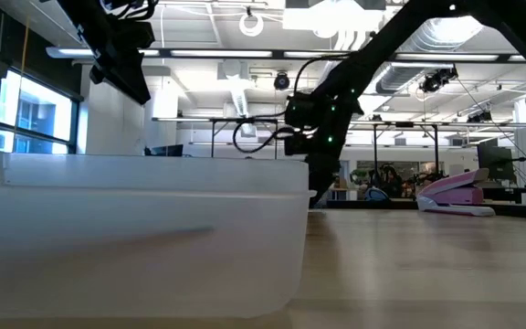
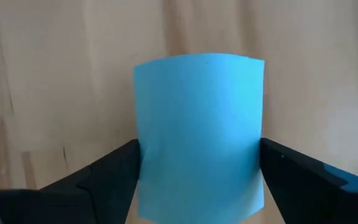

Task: Pack school essentials
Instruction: Put the blue sticky notes into the supply box

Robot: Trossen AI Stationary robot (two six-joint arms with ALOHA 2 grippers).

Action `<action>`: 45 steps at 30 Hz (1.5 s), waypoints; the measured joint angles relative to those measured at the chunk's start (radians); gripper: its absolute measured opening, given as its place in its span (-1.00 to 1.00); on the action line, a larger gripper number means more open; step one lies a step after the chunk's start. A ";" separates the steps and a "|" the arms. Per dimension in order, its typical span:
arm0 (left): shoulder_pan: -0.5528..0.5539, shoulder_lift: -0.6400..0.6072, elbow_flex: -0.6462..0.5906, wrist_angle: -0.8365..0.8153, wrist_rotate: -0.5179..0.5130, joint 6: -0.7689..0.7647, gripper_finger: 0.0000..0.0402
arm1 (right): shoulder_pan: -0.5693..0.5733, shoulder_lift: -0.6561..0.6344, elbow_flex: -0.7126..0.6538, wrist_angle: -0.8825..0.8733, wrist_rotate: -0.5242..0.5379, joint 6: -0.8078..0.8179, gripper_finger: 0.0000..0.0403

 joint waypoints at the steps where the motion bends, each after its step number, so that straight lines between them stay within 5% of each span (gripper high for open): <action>1: 0.000 0.000 0.000 0.000 0.000 0.000 -0.45 | -0.001 -0.013 0.000 0.001 0.000 0.003 0.52; 10: 0.000 0.000 0.000 0.000 0.000 0.000 -0.45 | 0.075 -0.157 0.003 -0.008 0.033 0.099 0.52; 19: 0.000 0.000 0.000 0.000 0.000 0.000 -0.45 | 0.342 -0.264 0.004 -0.013 0.178 0.353 0.52; 33: 0.000 0.000 0.000 0.000 0.000 0.000 -0.45 | 0.737 -0.235 0.006 0.132 0.298 0.770 0.52; 45: 0.000 0.000 0.000 0.000 0.000 0.000 -0.45 | 0.920 -0.143 0.021 0.327 0.294 0.978 0.52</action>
